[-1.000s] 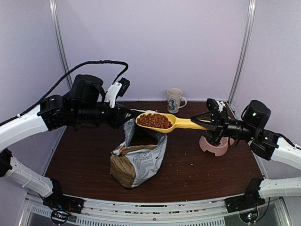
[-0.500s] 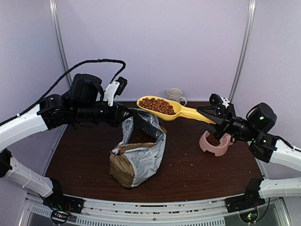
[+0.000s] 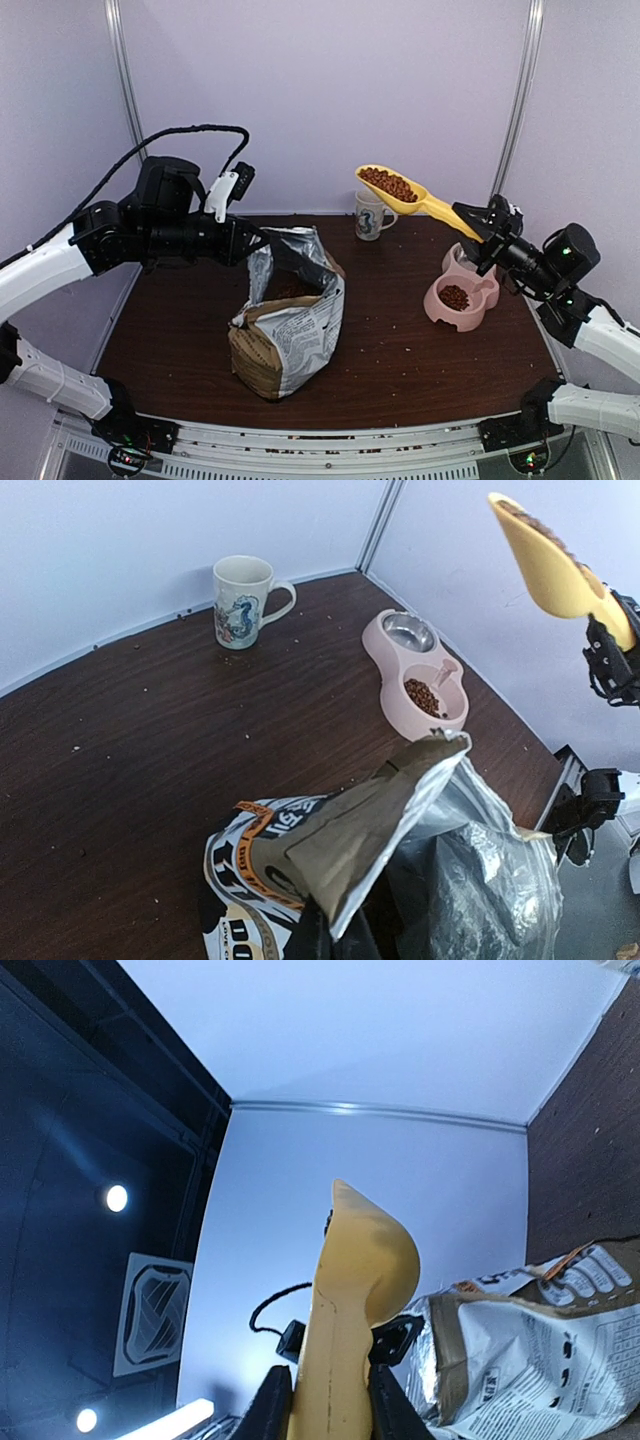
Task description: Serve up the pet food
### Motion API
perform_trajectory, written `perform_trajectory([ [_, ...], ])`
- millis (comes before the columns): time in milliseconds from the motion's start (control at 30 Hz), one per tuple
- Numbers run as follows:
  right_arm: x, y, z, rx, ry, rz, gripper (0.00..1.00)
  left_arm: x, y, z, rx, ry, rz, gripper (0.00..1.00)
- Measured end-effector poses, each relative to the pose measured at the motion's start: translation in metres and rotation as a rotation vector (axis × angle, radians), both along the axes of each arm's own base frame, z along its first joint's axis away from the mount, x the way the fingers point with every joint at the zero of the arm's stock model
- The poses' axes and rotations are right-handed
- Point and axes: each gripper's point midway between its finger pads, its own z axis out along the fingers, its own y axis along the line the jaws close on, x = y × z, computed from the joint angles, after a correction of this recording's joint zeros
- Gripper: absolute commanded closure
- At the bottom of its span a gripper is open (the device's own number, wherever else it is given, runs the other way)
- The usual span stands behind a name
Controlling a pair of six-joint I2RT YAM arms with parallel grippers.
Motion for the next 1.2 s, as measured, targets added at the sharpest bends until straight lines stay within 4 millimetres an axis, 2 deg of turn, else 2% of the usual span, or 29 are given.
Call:
perform_trajectory([
  [233,0.043,-0.070,-0.045,-0.029,0.090,-0.278,0.81,0.000,0.007,0.000,0.008,0.000,-0.033,1.00],
  [400,0.059,-0.119,-0.072,-0.070,0.147,-0.464,0.81,0.000,0.010,-0.001,0.031,-0.011,-0.106,1.00],
  [533,0.067,-0.148,-0.095,-0.098,0.196,-0.567,0.81,-0.002,0.010,-0.001,0.045,-0.024,-0.179,1.00],
  [833,0.076,-0.192,-0.143,-0.225,0.306,-0.728,0.81,-0.001,0.009,-0.005,0.020,-0.048,-0.257,1.00],
  [1033,0.080,-0.209,-0.177,-0.326,0.398,-0.784,0.81,-0.001,0.009,-0.006,0.023,-0.071,-0.266,1.00],
  [1200,0.081,-0.217,-0.198,-0.411,0.455,-0.805,0.81,-0.001,0.010,-0.006,0.029,-0.078,-0.267,1.00],
])
